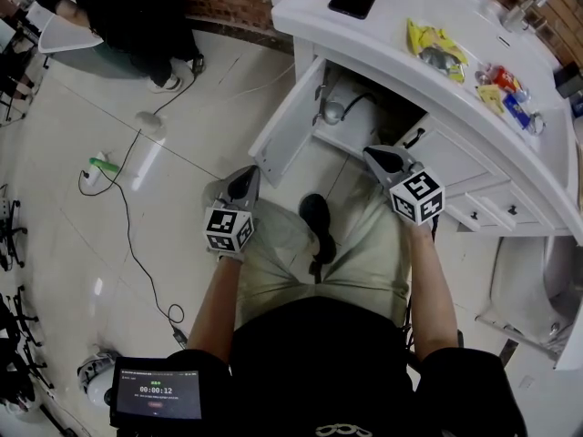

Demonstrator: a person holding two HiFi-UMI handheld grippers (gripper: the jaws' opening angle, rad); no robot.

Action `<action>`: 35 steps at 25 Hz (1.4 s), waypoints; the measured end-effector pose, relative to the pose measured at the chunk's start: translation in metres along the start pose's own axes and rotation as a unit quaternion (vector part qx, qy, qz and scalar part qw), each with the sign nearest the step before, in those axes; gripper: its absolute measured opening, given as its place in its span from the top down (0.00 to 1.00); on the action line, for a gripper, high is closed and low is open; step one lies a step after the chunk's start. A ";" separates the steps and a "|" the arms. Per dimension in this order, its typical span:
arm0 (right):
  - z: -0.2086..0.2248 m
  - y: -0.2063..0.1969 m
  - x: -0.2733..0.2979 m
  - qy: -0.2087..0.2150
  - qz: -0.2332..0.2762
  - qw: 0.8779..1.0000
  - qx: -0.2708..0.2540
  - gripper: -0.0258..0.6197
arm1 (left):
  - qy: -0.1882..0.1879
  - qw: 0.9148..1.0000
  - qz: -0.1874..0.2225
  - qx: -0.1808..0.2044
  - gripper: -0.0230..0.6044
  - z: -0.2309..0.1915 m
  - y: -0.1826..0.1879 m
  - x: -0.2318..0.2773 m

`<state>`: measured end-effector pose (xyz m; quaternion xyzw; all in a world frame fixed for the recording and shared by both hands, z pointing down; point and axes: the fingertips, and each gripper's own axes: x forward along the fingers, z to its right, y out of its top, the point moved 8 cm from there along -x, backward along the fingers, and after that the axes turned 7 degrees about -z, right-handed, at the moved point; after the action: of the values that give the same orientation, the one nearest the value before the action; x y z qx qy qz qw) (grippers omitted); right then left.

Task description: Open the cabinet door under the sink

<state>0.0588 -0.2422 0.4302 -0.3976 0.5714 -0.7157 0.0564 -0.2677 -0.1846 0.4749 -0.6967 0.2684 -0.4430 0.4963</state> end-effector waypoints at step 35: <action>-0.178 -0.114 -0.179 -0.073 0.036 0.995 0.054 0.97 | -0.173 0.984 0.046 -0.022 0.94 0.175 0.012 -0.171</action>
<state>0.1099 0.0305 0.4328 -0.4244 0.5401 -0.7120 0.1454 -0.1911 0.0296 0.3838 -0.7602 0.2203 -0.2865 0.5400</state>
